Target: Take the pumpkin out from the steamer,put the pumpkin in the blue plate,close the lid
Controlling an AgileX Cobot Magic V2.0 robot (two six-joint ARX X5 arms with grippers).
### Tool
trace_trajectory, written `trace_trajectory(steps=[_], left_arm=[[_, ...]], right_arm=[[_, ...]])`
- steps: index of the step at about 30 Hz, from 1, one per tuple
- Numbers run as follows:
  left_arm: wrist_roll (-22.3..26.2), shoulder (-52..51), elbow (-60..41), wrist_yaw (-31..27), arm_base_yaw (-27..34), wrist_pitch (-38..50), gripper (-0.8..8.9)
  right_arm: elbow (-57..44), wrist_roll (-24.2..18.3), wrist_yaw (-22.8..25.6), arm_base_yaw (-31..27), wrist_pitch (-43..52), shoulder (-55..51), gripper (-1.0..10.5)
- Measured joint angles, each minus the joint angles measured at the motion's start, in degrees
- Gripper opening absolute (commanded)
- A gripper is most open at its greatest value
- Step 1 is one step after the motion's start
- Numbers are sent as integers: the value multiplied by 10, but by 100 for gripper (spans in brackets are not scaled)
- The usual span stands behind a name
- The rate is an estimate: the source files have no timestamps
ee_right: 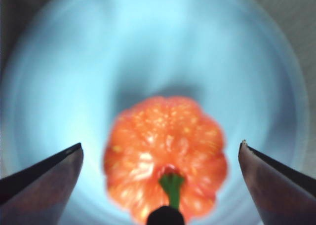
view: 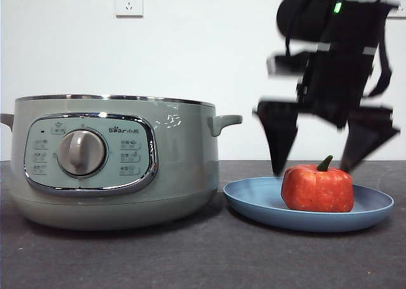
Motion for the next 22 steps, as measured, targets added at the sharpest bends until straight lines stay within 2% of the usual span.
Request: trace_trajectory(steps=[4,8,22], left_arm=[[0,0,0,46,0,0,-9],[-1,0,-3,56,0,5,-9],[-50,0,-155,119,0,144,-9]], right_arm=[[0,0,0,0,1,-83,536],[0,0,0,0,2,-160,536],[0,2,0,0,-4,-394,535]])
